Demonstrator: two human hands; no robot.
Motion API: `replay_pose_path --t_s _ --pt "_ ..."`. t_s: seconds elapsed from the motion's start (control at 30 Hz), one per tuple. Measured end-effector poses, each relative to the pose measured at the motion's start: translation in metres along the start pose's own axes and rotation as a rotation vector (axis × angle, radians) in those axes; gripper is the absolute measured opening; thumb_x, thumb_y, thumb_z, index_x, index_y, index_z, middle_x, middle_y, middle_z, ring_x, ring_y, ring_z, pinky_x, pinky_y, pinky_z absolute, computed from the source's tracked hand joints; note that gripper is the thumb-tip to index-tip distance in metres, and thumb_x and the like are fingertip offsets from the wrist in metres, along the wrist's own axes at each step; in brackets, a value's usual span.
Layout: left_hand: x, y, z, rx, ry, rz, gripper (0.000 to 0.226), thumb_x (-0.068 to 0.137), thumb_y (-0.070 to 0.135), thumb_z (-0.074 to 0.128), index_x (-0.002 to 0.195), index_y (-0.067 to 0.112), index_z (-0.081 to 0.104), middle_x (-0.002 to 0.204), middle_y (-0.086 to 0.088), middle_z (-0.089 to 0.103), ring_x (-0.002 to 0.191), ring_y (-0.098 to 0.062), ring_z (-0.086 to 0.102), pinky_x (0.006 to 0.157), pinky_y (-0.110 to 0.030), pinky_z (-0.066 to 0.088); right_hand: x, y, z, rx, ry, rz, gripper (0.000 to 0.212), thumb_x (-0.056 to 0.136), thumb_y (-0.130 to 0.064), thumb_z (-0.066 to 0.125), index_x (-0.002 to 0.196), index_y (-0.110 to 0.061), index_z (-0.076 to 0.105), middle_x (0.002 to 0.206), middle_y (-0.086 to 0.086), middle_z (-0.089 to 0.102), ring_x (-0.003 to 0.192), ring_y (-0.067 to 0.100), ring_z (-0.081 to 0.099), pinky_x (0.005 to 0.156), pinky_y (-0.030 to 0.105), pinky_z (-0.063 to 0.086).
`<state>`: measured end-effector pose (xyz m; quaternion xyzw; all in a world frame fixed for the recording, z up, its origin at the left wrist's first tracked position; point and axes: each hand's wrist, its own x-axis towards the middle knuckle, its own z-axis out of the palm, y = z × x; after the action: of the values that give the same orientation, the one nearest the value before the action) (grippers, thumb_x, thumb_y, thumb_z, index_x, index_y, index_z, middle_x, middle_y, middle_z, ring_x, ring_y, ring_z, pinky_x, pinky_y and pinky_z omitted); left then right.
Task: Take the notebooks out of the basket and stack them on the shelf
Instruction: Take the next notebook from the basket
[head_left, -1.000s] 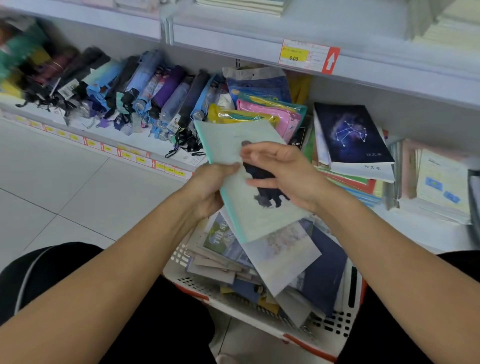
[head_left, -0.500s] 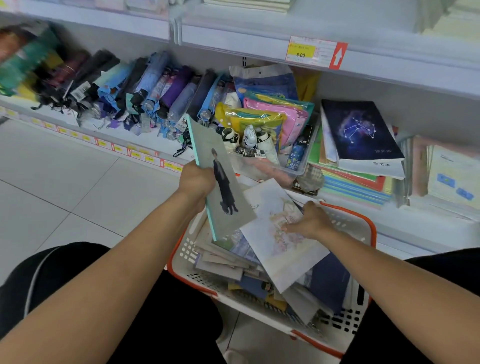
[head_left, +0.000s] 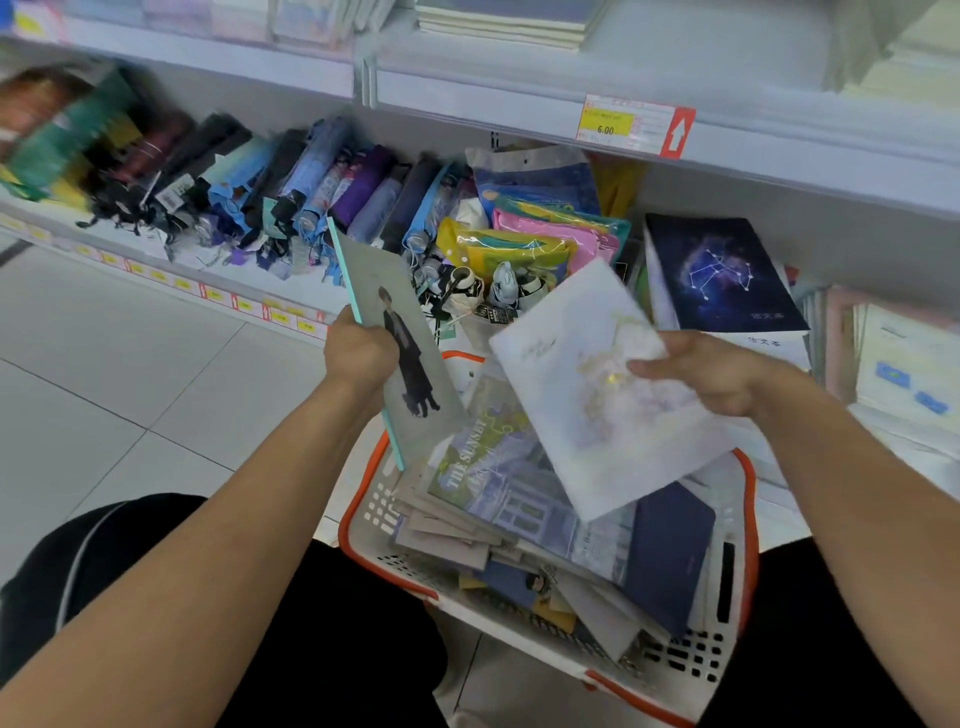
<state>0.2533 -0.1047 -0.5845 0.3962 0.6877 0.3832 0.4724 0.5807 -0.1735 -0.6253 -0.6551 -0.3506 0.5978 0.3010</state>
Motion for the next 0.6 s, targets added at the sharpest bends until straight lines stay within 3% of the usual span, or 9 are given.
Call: replay_pose_path --t_s 0.13,0.37,0.5,0.6 --pt "-0.002 0.014 -0.005 -0.037 -0.091 -0.035 0.024 0.095 0.001 0.047 0.112 0.014 0.056 0.089 -0.004 0.064 0.073 -0.021 0.062 0.056 -0.028 0.049 -0.019 -0.022 0.009 0.339 -0.093 -0.092 0.053 0.075 -0.015 0.072 0.127 -0.008 0.064 0.121 0.014 0.069 0.109 0.029 0.068 0.086 0.040 0.059" --pt "-0.010 0.026 -0.022 -0.229 -0.413 -0.151 0.023 0.092 0.018 0.061 0.113 0.010 0.065 0.101 -0.012 0.072 0.080 -0.027 0.069 0.069 -0.036 0.057 -0.010 -0.028 0.085 0.388 0.046 -0.116 0.023 0.093 -0.013 0.063 0.115 -0.009 0.069 0.114 0.010 0.072 0.089 0.016 0.073 0.077 0.032 0.060" --pt "-0.019 0.027 -0.017 -0.317 -0.504 -0.153 0.043 0.093 0.046 0.057 0.118 0.012 0.068 0.105 -0.010 0.074 0.087 -0.028 0.071 0.079 -0.041 0.058 -0.018 -0.030 0.102 0.470 -0.034 -0.133 0.031 0.096 -0.014 0.060 0.126 -0.014 0.064 0.122 0.006 0.070 0.113 0.023 0.066 0.096 0.047 0.053" --pt "-0.028 0.030 -0.014 -0.356 -0.592 -0.133 0.050 0.087 0.054 0.055 0.118 0.017 0.068 0.110 -0.007 0.073 0.098 -0.027 0.071 0.087 -0.043 0.055 -0.022 -0.037 0.113 0.456 0.054 -0.240 0.026 0.096 -0.010 0.060 0.122 -0.013 0.062 0.124 0.008 0.068 0.118 0.026 0.062 0.104 0.051 0.046"
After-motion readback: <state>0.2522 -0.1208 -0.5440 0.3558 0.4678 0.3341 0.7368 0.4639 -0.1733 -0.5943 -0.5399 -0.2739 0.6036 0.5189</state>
